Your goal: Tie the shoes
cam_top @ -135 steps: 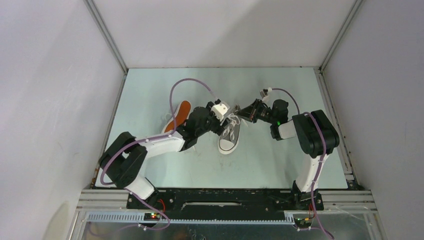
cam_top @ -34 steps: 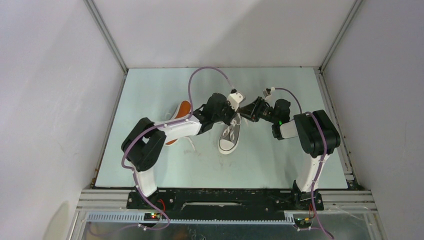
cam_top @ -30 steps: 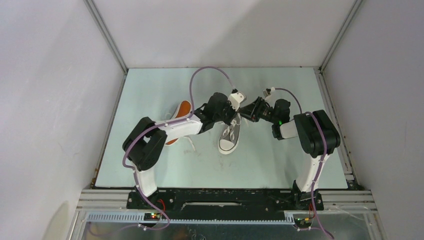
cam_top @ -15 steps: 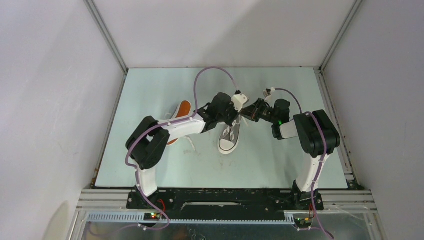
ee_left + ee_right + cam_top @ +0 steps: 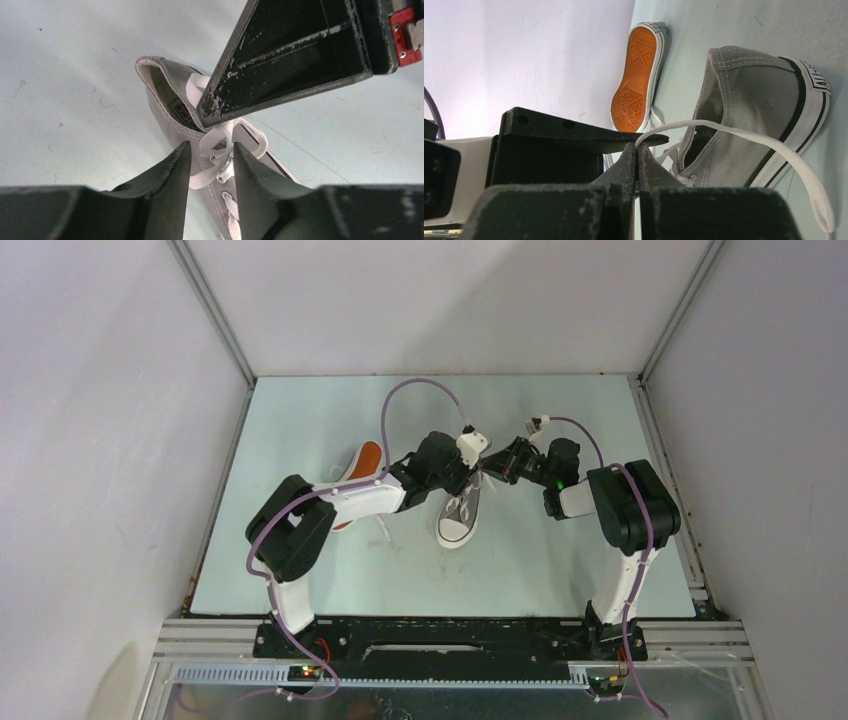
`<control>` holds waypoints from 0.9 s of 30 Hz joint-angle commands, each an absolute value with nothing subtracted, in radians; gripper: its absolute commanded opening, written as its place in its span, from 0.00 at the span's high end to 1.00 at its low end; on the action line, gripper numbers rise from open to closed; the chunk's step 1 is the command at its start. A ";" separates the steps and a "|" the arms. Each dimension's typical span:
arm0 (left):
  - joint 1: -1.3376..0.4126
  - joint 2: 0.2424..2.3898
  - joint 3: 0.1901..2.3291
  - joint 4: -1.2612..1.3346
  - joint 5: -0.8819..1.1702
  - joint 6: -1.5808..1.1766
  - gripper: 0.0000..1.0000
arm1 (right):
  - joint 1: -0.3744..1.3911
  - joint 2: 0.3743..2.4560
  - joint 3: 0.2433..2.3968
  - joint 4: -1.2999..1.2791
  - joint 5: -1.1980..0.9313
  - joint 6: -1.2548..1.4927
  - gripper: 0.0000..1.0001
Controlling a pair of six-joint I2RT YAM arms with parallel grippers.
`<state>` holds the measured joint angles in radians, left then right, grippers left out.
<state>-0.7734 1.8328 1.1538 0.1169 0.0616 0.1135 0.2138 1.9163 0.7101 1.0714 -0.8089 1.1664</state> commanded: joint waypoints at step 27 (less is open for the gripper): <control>-0.747 1.849 1.256 0.118 0.182 0.082 1.00 | 0.221 1.886 0.719 1.101 -0.816 1.154 0.67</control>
